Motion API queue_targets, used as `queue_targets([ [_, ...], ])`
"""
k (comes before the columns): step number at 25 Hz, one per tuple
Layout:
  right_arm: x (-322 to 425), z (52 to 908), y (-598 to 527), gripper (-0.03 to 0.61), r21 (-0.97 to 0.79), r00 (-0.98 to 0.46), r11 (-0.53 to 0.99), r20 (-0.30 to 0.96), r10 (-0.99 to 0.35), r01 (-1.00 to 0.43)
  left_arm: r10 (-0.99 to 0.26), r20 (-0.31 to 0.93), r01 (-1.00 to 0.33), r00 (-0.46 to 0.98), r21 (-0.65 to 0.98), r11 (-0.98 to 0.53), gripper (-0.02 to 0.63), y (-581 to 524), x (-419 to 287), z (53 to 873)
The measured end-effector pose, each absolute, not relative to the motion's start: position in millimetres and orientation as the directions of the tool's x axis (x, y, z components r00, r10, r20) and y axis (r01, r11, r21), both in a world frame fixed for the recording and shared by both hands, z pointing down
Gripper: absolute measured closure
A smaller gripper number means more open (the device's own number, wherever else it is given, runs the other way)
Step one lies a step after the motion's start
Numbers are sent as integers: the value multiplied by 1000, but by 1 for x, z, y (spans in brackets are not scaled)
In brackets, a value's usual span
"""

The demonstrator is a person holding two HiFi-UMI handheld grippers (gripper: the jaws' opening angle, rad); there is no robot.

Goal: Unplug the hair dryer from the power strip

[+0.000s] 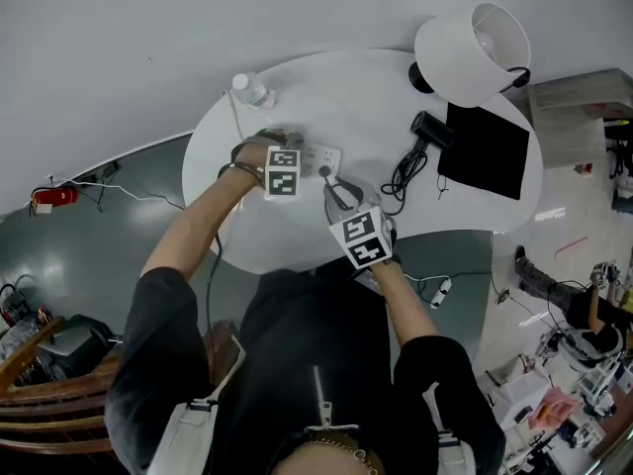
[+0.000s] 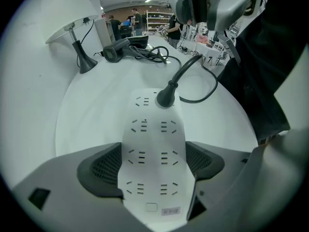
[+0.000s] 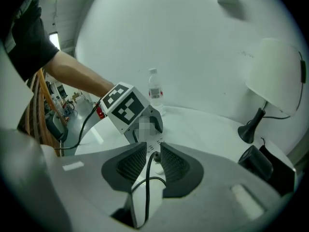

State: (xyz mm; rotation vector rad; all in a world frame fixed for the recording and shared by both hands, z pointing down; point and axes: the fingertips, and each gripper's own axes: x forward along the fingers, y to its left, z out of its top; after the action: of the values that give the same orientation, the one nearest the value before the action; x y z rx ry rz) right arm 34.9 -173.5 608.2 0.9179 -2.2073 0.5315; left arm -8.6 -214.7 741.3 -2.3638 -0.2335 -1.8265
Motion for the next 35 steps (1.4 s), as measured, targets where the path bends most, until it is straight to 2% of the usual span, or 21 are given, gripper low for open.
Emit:
queue_targets([
  [17, 23, 651, -192, 488, 2, -441, 802, 835, -330, -597, -5, 964, 61, 266, -22, -998, 213, -218, -7, 741],
  [21, 22, 657, -196, 465, 15, -417, 822, 857, -304, -569, -10, 963, 33, 269, -20, -999, 213, -219, -6, 741],
  [30, 25, 677, -202, 468, 62, -331, 835, 900, -283, -547, -27, 959, -30, 282, -19, -999, 213, -221, -3, 742],
  [35, 24, 681, -201, 495, 62, -310, 838, 912, -269, -542, -28, 958, -31, 285, -20, -999, 213, -221, -4, 739],
])
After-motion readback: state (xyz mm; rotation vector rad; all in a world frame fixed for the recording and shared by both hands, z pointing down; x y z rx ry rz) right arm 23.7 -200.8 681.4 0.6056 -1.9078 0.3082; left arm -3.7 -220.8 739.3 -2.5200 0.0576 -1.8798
